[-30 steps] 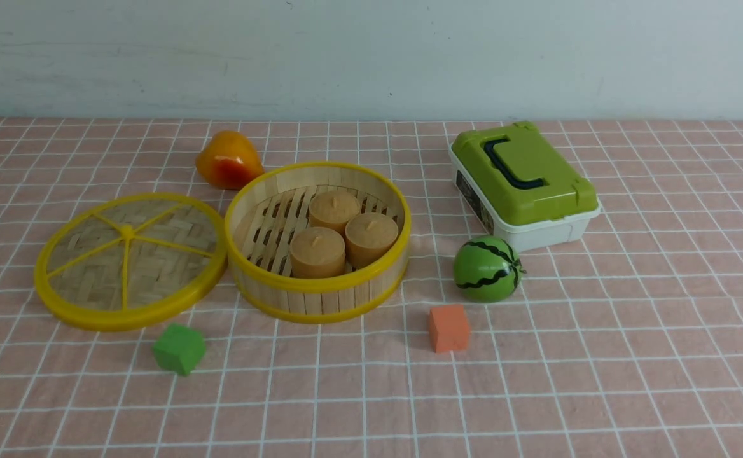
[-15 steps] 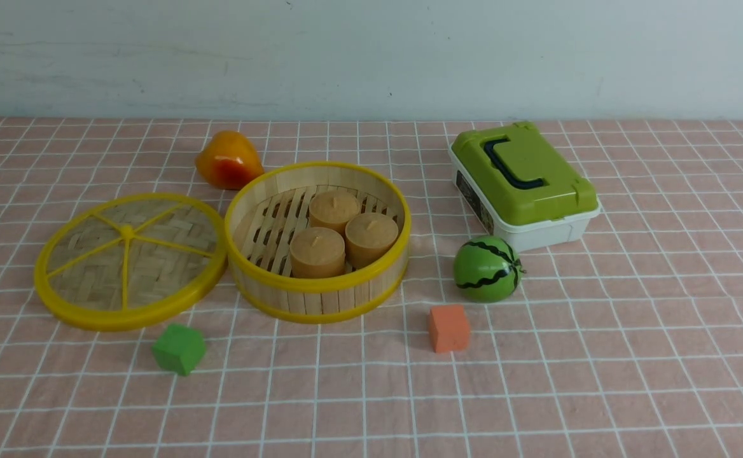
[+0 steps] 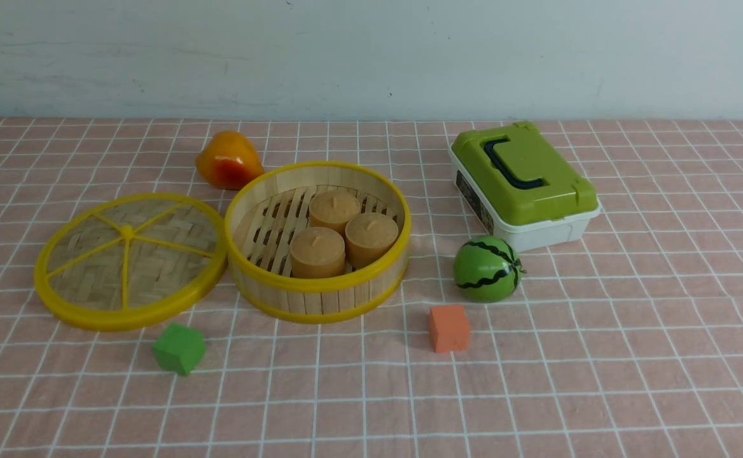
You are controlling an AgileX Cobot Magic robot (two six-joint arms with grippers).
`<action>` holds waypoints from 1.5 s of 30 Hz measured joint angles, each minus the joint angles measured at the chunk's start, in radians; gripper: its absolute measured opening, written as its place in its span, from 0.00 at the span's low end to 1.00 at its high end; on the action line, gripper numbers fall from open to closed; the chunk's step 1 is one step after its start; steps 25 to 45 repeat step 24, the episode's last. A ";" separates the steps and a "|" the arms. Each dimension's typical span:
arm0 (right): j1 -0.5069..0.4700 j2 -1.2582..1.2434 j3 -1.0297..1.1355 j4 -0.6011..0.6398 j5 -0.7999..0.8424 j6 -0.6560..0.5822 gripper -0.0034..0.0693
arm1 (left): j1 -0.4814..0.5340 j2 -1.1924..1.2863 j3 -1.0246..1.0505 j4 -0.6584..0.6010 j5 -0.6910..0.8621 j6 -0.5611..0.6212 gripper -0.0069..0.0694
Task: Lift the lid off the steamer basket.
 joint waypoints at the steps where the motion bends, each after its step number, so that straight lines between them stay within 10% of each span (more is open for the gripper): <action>1: 0.000 0.000 0.000 0.000 0.000 0.000 0.38 | 0.000 0.000 0.000 0.000 0.000 0.000 0.14; 45: 0.000 0.000 0.000 0.000 0.000 0.000 0.38 | 0.000 0.000 0.000 0.000 0.000 0.000 0.17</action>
